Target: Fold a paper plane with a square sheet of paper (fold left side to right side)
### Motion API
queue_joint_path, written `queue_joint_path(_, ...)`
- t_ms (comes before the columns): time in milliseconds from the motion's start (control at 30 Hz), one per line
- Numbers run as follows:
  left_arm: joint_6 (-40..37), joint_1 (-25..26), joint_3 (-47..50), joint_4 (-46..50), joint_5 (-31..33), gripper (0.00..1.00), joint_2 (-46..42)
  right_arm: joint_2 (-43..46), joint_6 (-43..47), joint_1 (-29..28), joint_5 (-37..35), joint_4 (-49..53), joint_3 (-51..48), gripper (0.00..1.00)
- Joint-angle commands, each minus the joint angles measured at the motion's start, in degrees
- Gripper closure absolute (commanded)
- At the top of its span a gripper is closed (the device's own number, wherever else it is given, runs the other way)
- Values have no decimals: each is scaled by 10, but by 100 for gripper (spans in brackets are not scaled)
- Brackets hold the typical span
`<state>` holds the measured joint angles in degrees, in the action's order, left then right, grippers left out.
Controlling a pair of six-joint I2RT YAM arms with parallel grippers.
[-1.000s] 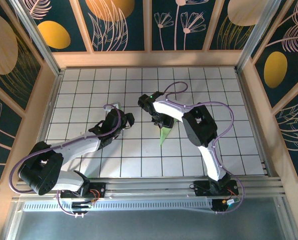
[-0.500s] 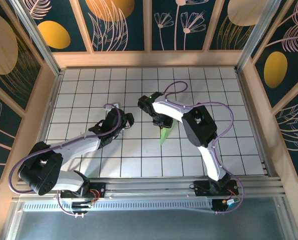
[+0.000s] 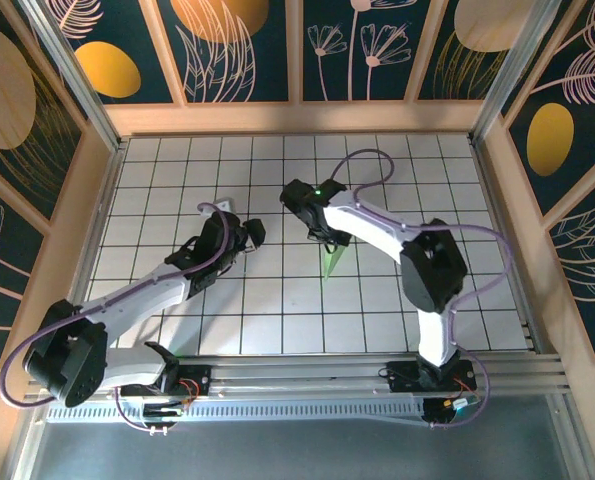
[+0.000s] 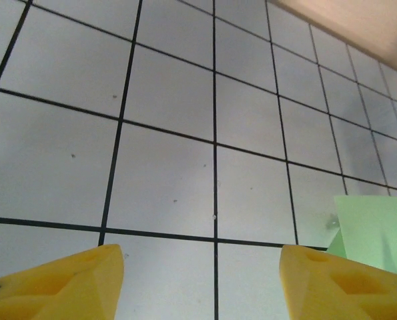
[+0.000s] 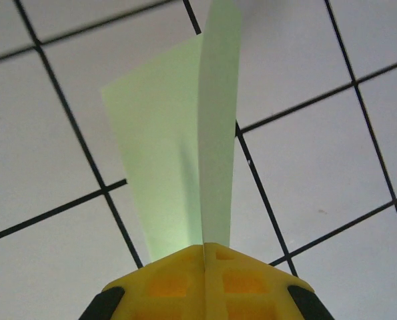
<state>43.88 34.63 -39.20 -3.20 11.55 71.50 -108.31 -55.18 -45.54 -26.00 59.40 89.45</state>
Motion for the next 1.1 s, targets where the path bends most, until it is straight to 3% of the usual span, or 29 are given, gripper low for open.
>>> queue_joint_path(0, 25, -17, 23, 11, -37, 33, -46, 90, 80, 0, -21, -125, -72, 100)
queue_joint_path(300, 116, -37, 78, -44, -74, 26, -120, 289, 257, 83, 171, -429, -304, 100)
queue_joint_path(467, 152, -37, 103, -106, -76, 25, -135, 381, 292, 165, 351, -569, -413, 100)
queue_joint_path(633, 170, -37, 112, -130, -84, 26, -130, 429, 258, 230, 516, -695, -506, 100)
queue_joint_path(800, 177, -37, 118, -150, -99, 27, -124, 412, 167, 256, 672, -870, -573, 100)
queue_joint_path(1067, 173, -37, 110, -162, -119, 29, -101, 285, 26, 247, 754, -1099, -609, 100)
